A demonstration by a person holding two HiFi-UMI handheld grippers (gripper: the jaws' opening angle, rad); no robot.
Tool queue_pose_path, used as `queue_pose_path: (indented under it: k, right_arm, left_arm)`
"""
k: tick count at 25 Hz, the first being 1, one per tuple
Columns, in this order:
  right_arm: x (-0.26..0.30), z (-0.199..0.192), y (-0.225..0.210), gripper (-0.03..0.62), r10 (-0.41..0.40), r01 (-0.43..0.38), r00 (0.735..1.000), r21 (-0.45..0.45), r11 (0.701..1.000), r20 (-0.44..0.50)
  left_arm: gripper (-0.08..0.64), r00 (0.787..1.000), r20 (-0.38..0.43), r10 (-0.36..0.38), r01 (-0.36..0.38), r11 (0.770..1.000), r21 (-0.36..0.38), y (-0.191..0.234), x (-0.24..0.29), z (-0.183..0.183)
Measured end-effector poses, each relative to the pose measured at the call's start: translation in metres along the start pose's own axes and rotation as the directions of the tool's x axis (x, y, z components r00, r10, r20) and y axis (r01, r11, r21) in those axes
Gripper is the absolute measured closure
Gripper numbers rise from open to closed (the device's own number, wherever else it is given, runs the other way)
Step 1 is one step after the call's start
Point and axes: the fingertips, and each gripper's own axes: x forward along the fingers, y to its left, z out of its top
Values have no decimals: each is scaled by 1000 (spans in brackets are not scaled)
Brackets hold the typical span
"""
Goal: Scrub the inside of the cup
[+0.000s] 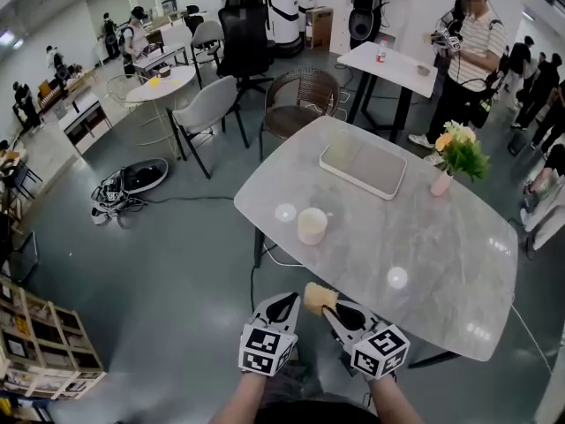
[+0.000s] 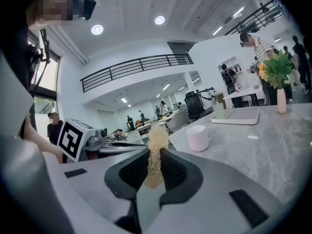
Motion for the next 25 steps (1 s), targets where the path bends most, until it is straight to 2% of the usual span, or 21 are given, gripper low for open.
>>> queue_pose_path:
  k: [9,14,20,25]
  right_arm:
    - [44,24,-25,531,-53,53,998,-8,999,19]
    - [53,25,-30,531,-62,62,998,-6,998,0]
    - [68,26,-36,531,-40,40,999,-2,999,-23]
    - [92,43,-50,531,-3,2,1000,-24,1000,-27]
  left_arm:
    - [546,999,12,-46,45,999,12,42,34,20]
    - [546,997,6,-71,71,998,-1,47,42,18]
    - [545,997,-13,-74,74,997,-9,55,50,15]
    - [546,998,-6,-55,55,998,-18,76,71,31]
